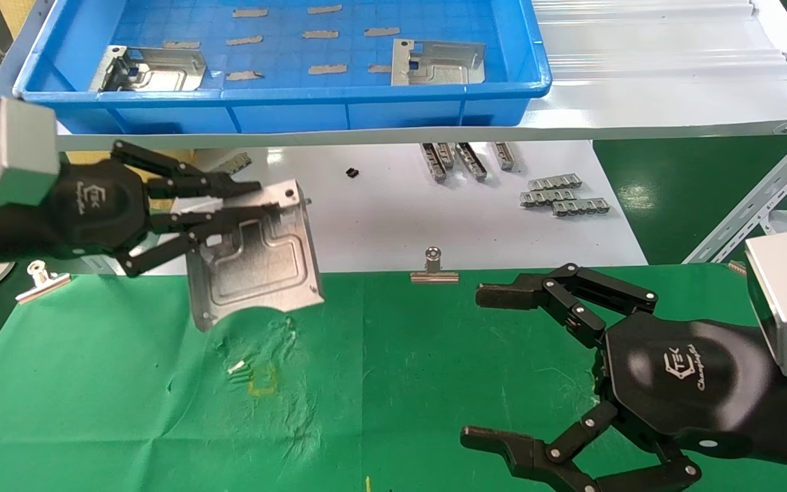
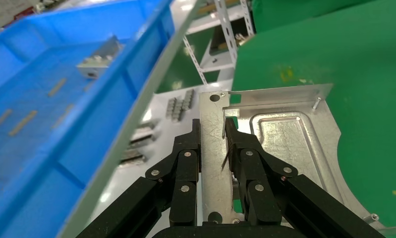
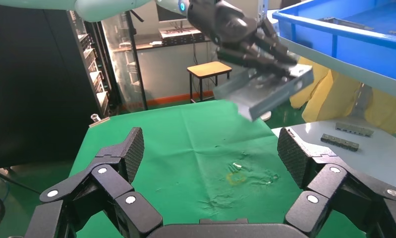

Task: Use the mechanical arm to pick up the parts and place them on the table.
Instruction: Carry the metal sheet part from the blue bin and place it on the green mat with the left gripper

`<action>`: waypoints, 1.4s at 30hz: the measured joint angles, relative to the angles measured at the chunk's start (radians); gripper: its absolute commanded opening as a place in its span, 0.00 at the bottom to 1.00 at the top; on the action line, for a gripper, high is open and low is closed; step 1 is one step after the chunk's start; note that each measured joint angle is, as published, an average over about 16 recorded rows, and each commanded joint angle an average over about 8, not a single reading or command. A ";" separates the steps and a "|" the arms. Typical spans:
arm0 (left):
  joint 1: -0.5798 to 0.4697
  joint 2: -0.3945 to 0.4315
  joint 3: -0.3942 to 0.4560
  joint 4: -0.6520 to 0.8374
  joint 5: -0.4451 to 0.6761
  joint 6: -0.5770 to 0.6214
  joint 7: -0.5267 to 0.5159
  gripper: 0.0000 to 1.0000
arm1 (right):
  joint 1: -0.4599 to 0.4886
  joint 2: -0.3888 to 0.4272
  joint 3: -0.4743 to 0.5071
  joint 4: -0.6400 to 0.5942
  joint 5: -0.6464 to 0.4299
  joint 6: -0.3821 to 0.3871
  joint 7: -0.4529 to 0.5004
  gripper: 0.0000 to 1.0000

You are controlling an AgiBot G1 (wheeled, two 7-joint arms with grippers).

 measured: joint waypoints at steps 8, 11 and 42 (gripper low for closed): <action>0.016 0.038 0.085 0.039 0.045 -0.013 0.126 0.00 | 0.000 0.000 0.000 0.000 0.000 0.000 0.000 1.00; 0.017 0.061 0.110 0.065 0.069 -0.016 0.183 0.00 | 0.000 0.000 0.000 0.000 0.000 0.000 0.000 1.00; 0.009 0.254 0.228 0.416 0.191 -0.126 0.506 0.43 | 0.000 0.000 0.000 0.000 0.000 0.000 0.000 1.00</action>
